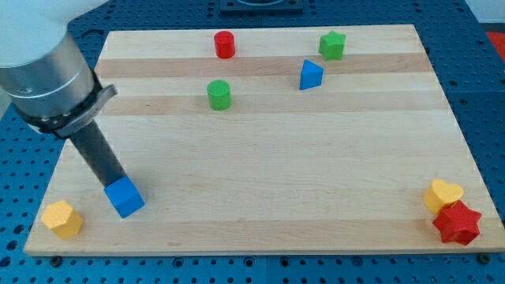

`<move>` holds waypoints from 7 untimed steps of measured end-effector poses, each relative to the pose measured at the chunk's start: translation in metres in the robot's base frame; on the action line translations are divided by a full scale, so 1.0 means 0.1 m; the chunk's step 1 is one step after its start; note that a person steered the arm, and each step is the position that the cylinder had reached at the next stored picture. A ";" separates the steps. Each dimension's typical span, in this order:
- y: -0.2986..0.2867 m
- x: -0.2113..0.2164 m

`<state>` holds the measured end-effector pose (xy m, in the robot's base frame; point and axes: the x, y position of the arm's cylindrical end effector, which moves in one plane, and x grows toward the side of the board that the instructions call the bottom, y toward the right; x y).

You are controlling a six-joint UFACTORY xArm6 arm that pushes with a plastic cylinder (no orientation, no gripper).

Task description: Move the blue cube towards the bottom left

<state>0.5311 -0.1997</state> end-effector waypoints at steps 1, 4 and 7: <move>0.03 0.00; 0.21 -0.10; 0.37 0.02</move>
<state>0.5335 -0.1624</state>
